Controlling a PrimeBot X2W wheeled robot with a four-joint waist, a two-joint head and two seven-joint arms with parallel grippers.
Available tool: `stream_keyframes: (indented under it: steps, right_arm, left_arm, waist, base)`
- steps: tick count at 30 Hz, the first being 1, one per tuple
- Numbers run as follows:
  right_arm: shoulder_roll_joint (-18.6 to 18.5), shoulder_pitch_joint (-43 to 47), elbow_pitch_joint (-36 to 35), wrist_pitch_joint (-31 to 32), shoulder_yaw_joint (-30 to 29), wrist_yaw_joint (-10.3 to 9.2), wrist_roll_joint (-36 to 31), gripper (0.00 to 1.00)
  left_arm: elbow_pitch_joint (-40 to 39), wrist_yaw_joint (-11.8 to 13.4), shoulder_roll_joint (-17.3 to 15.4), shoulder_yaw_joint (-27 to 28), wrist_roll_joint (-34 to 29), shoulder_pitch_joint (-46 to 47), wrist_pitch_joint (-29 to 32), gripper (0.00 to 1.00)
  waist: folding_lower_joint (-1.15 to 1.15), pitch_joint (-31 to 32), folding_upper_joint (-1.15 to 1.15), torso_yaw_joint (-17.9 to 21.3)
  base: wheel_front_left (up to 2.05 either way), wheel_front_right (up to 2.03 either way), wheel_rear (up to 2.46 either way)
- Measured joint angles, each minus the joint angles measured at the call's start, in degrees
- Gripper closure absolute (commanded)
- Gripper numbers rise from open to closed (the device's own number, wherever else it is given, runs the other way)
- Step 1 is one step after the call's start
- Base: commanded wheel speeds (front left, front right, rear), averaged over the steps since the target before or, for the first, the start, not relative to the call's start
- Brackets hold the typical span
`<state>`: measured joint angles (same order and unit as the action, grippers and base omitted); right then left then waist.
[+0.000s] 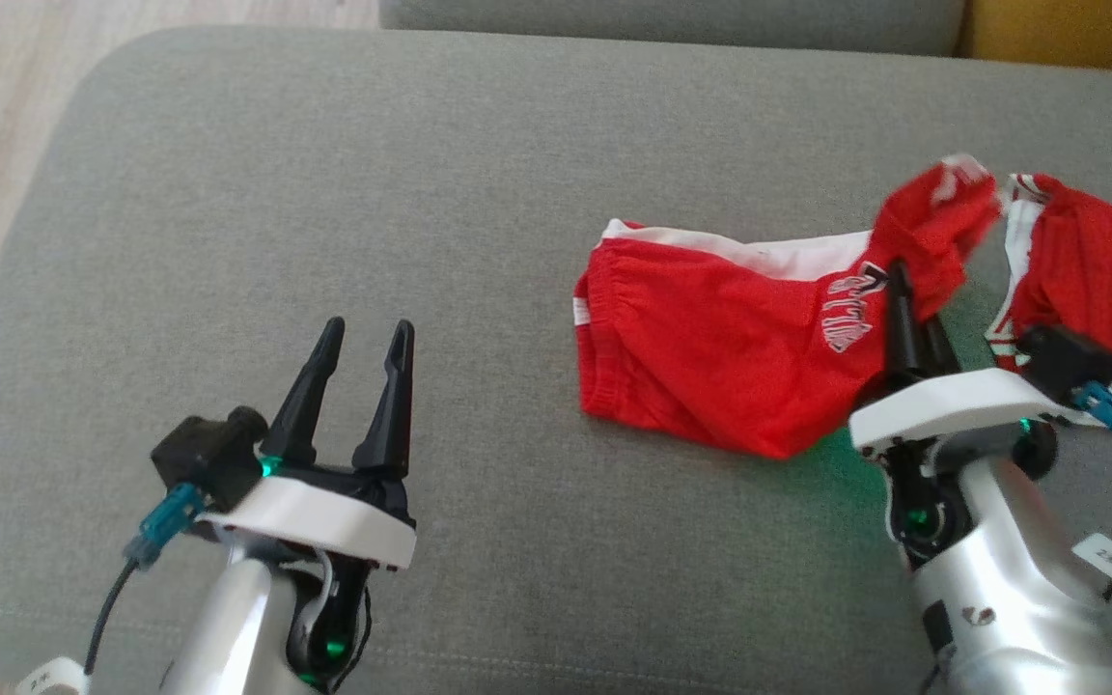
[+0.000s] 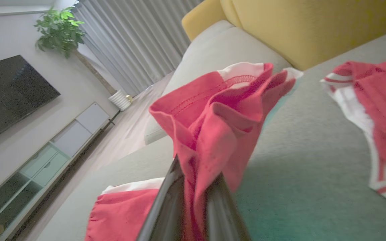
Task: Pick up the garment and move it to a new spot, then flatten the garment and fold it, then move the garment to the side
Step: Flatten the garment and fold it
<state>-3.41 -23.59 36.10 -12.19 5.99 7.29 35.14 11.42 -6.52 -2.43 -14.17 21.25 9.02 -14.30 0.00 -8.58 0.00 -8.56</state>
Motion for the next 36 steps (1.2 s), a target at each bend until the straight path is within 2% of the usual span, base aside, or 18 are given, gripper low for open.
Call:
stream_keyframes:
  steps: [8,19,20,21,22,23,28,36]
  right_arm:
    - [0.0,1.0,-3.6,-0.3,7.9,0.00,2.2,1.00]
    - [0.0,3.2,-5.2,3.7,20.7,0.00,2.1,1.00]
    - [0.0,3.2,-4.9,4.3,21.6,0.00,2.1,0.81]
    - [-0.1,3.2,-4.6,4.7,22.5,0.00,2.1,0.51]
    - [-0.1,3.2,-4.3,5.4,23.8,0.00,2.3,0.17]
    - [-0.2,3.2,-4.2,6.3,25.2,0.00,3.0,0.00]
    - [-0.1,3.1,-4.2,7.6,31.3,0.00,4.5,0.00]
    - [-0.2,2.7,1.6,8.2,31.7,0.00,5.7,0.00]
  left_arm:
    - [0.0,0.2,0.0,0.0,0.0,-0.7,0.0,0.00]
    - [0.2,0.5,0.0,0.0,0.0,-1.5,0.0,0.00]
    - [0.2,0.5,0.0,0.0,0.0,-1.7,0.0,0.00]
    - [0.2,0.5,0.0,0.0,0.0,-1.7,0.0,0.00]
    - [0.3,0.5,0.0,-0.1,0.1,-1.7,0.0,0.00]
    - [0.3,0.5,0.0,-0.1,0.1,-1.7,0.0,0.00]
    - [0.4,0.5,0.0,-0.3,0.1,-1.7,0.0,0.00]
    - [0.7,1.0,0.0,-0.6,0.6,-1.7,0.0,0.00]
  waist:
    - [0.00,1.4,0.00,-1.7]
    - [0.00,1.6,0.00,-3.2]
    - [0.00,1.5,0.00,-3.3]
    - [0.00,1.5,0.00,-3.3]
    - [0.00,1.4,0.00,-3.4]
    - [0.00,1.3,0.00,-3.4]
    - [0.00,1.0,0.00,-3.6]
    - [0.00,0.8,0.00,-3.5]
  base:
    - [0.00,0.00,0.00]
    - [0.00,0.00,0.00]
    - [0.00,0.00,0.00]
    - [0.00,0.00,0.00]
    - [0.00,0.00,0.00]
    - [0.00,0.00,0.00]
    - [0.00,0.00,0.00]
    - [0.00,0.00,0.00]
